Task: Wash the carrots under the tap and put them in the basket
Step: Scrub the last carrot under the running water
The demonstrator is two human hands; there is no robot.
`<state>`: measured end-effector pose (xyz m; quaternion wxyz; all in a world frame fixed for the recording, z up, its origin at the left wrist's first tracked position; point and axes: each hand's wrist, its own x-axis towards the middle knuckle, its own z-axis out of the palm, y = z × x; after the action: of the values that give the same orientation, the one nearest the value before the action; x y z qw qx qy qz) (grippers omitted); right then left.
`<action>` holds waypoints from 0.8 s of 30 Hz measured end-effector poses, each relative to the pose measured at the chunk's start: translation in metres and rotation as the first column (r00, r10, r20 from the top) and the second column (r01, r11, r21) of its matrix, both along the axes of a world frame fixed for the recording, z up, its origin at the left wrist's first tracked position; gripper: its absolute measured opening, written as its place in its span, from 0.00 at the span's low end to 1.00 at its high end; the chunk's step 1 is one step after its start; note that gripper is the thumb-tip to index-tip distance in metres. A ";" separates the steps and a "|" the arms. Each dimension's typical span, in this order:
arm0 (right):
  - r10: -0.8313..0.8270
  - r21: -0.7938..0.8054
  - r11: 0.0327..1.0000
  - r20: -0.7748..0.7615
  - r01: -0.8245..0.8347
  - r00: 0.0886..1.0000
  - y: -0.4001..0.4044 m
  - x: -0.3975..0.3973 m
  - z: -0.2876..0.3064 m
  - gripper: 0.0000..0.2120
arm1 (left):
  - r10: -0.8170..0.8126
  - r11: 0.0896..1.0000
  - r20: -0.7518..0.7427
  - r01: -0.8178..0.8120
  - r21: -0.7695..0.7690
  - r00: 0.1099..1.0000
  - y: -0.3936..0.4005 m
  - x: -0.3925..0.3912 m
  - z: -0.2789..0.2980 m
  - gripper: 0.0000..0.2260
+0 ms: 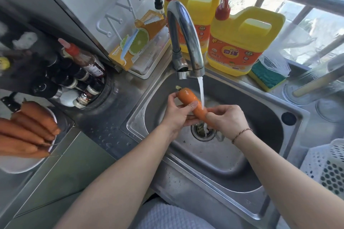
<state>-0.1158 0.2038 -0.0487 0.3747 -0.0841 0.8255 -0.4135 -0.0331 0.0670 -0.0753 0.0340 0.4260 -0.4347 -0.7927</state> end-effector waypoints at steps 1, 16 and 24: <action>-0.004 0.001 1.000 -0.009 0.004 1.000 -0.001 -0.001 0.000 0.09 | 0.005 1.000 0.005 -0.005 0.002 1.000 0.001 -0.001 0.001 0.28; -0.045 -0.123 0.991 0.111 0.059 0.993 0.005 -0.002 0.006 0.08 | 0.102 0.984 -0.035 -0.096 0.152 0.994 -0.021 -0.010 0.008 0.18; -0.045 0.095 0.994 -0.005 0.045 0.999 -0.015 -0.004 0.013 0.16 | 0.142 0.980 -0.022 -0.137 0.143 0.990 -0.018 -0.013 0.009 0.20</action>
<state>-0.1194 0.1891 -0.0362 0.3676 -0.0483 0.8466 -0.3820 -0.0457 0.0494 -0.0668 0.0662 0.4441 -0.3459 -0.8239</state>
